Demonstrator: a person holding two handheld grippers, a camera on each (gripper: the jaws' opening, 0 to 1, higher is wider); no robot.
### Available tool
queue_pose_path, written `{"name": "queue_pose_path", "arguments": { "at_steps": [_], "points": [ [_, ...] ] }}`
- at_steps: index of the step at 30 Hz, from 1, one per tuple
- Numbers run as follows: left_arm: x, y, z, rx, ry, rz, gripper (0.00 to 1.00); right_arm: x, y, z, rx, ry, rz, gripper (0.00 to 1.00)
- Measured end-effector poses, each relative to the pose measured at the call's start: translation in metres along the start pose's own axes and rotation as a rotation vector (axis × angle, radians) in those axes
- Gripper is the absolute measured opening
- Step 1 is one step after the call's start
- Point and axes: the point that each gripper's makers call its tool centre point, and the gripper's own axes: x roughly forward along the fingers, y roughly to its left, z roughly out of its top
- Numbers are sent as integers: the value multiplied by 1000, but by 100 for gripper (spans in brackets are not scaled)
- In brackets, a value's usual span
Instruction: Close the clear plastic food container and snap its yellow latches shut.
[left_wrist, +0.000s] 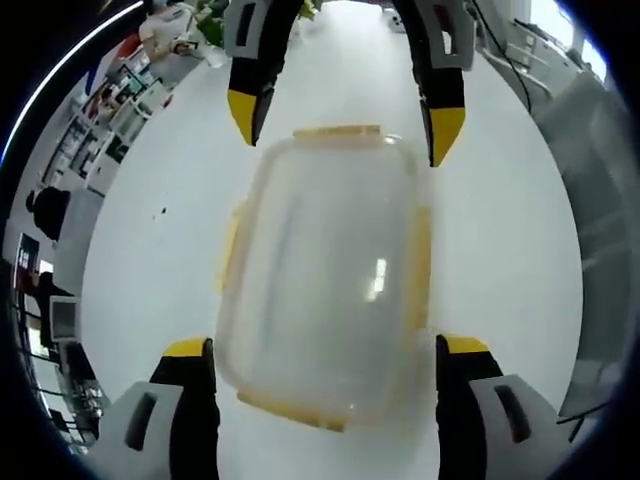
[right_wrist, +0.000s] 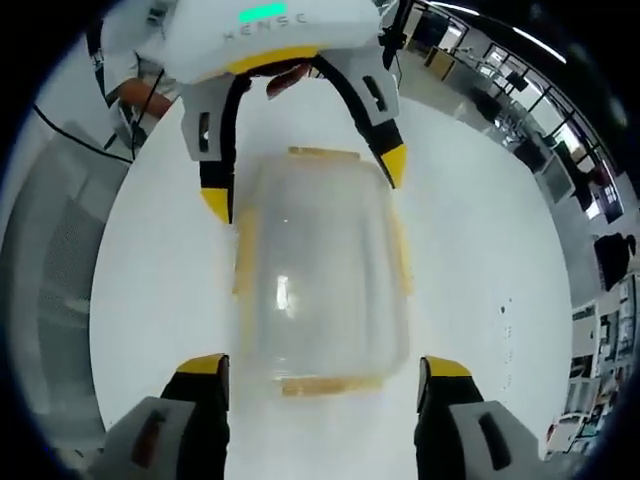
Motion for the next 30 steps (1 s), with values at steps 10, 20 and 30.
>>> {"name": "queue_pose_path", "arguments": {
  "at_steps": [10, 20, 30],
  "points": [
    [-6, -3, 1, -38, -24, 15, 89, -5, 6, -2, 53, -37, -31, 75],
    [-11, -7, -3, -96, -48, 26, 90, -6, 16, -4, 150, -97, -60, 74],
    [-16, -13, -15, -180, -68, 61, 89, -7, 23, -15, 220, -121, -119, 73]
  ]
}}
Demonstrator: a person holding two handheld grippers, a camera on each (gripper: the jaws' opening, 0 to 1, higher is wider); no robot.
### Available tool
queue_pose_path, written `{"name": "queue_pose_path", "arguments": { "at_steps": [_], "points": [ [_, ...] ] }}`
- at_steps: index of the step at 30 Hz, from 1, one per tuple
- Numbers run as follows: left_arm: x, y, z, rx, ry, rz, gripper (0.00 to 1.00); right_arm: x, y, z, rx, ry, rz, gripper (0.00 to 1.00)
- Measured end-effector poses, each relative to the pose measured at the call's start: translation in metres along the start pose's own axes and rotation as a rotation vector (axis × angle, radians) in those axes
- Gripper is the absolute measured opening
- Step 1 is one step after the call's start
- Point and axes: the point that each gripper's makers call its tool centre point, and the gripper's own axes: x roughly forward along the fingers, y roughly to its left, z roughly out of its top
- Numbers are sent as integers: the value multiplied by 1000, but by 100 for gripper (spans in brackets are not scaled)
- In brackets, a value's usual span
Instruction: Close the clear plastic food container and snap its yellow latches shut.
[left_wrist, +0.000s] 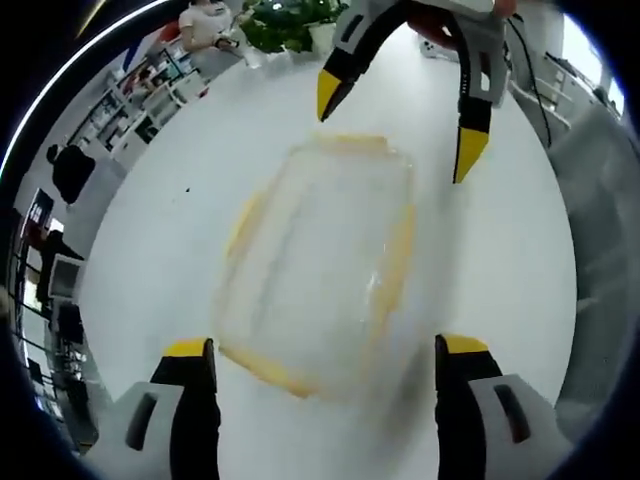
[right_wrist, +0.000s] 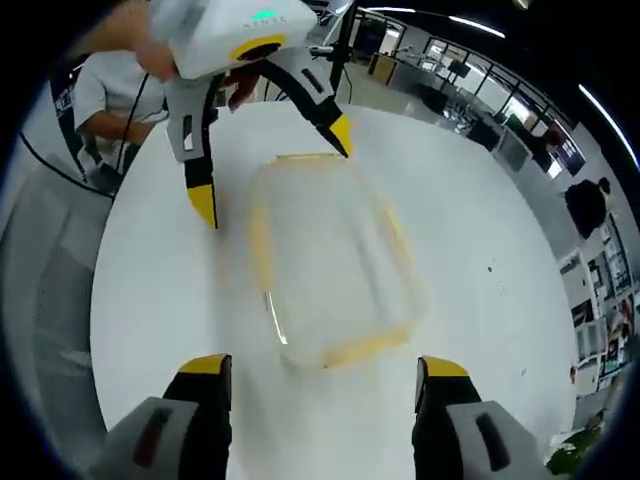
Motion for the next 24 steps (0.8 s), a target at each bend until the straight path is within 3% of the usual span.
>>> {"name": "queue_pose_path", "arguments": {
  "at_steps": [5, 11, 24],
  "points": [
    [-3, -3, -7, -23, -5, 20, 90, -4, 4, -2, 58, -27, -21, 72],
    [-9, -3, -12, -109, -45, 57, 89, -7, 12, -8, 106, -45, -41, 72],
    [-23, -23, -23, -168, -95, 77, 89, -21, 28, -19, 171, -85, -71, 72]
  ]
}}
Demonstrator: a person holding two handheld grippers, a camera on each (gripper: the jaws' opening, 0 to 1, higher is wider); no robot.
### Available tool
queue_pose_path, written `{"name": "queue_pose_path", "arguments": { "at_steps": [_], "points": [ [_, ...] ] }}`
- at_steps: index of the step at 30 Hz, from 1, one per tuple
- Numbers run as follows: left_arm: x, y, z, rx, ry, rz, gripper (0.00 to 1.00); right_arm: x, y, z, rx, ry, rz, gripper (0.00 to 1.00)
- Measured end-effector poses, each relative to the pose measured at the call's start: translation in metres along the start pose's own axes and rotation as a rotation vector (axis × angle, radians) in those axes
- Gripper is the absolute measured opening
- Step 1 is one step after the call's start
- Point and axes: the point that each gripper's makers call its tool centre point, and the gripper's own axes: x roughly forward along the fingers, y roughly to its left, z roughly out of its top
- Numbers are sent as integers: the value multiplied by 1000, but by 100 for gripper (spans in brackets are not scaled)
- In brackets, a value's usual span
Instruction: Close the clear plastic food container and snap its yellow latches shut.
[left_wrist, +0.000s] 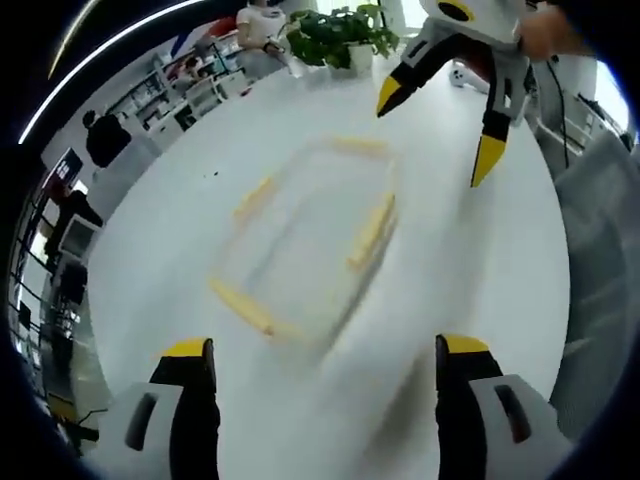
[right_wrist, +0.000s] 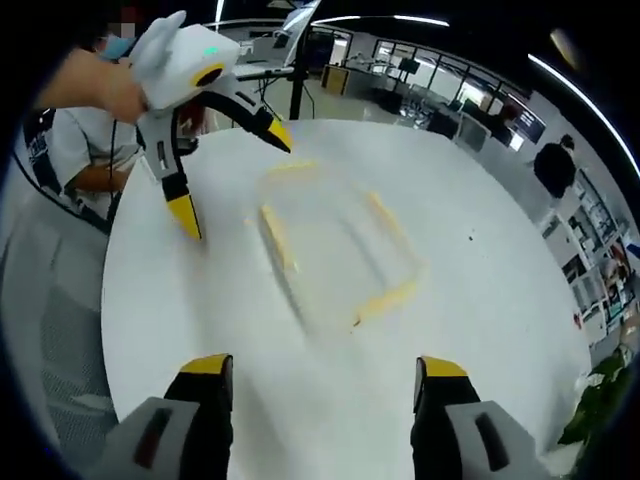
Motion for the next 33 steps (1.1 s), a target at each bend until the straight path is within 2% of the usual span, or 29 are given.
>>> {"name": "queue_pose_path", "arguments": {
  "at_steps": [5, 9, 16, 21, 26, 33],
  "points": [
    [-6, -10, -8, -50, -8, -9, 89, -6, 7, -7, 20, -3, -8, 72],
    [-13, -18, -13, -52, -11, -12, 89, -10, 14, -11, 62, -20, 1, 72],
    [-23, -35, -19, -57, -33, -10, 88, -18, 31, -22, 77, -33, -6, 72],
    [-32, -44, -21, -73, -63, -1, 87, -24, 40, -34, 112, -47, -24, 72],
    [-40, -53, -28, -100, -84, -3, 86, -33, 47, -41, 95, -64, -57, 71],
    [-53, -59, -37, -102, -105, 15, 86, -44, 56, -53, 135, -85, -80, 71]
  ]
}}
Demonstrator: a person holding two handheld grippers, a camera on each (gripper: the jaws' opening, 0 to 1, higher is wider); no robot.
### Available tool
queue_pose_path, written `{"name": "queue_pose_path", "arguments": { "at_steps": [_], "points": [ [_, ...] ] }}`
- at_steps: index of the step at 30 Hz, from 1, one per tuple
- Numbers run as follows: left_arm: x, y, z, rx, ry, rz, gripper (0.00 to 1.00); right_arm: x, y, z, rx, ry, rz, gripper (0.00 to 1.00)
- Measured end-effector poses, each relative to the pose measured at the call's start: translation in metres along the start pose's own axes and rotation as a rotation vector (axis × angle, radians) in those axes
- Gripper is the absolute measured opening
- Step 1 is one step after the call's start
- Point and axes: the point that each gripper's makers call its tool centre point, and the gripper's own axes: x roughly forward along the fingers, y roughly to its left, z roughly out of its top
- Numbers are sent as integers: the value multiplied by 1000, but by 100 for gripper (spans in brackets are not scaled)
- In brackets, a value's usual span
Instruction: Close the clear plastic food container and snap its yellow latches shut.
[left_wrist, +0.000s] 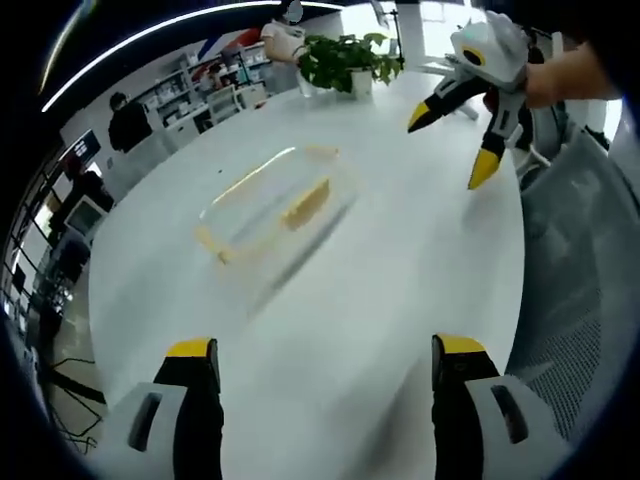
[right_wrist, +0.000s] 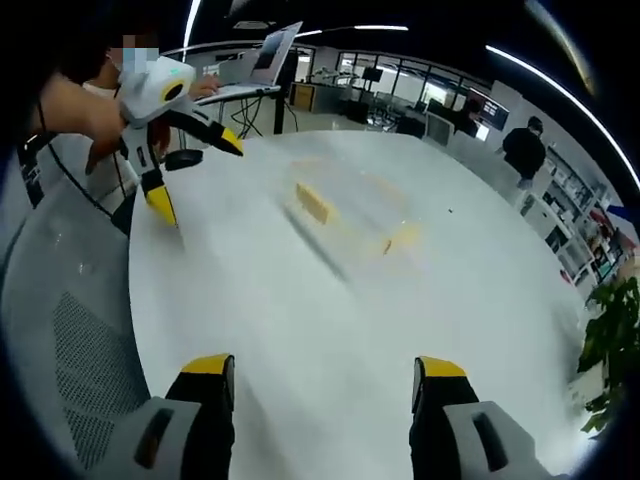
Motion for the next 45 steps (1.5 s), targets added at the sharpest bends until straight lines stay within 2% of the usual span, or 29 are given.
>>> {"name": "queue_pose_path", "arguments": {
  "at_steps": [6, 8, 13, 21, 30, 33, 40, 43, 45],
  "points": [
    [-10, -1, -9, -32, -10, 18, 83, -11, 7, -9, 27, -28, -29, 71],
    [-15, -3, -11, -51, -24, 24, 81, -15, 7, -11, 41, -44, -41, 71],
    [-24, -8, -13, -95, -70, 42, 84, -26, 9, -17, 63, -79, -60, 71],
    [-34, -16, -23, -123, -84, 68, 84, -39, 15, -22, 83, -120, -73, 71],
    [-47, -32, -30, -155, -129, 86, 83, -56, 23, -29, 91, -176, -93, 71],
    [-51, -33, -35, -158, -118, 109, 82, -61, 26, -32, 98, -187, -95, 71],
    [-59, -33, -24, -248, -220, 153, 84, -70, 34, -36, 136, -219, -108, 72],
    [-59, -33, -23, -274, -230, 161, 83, -70, 36, -37, 150, -220, -104, 72],
    [-59, -35, -28, -266, -206, 168, 81, -70, 39, -38, 162, -220, -101, 72]
  ]
}}
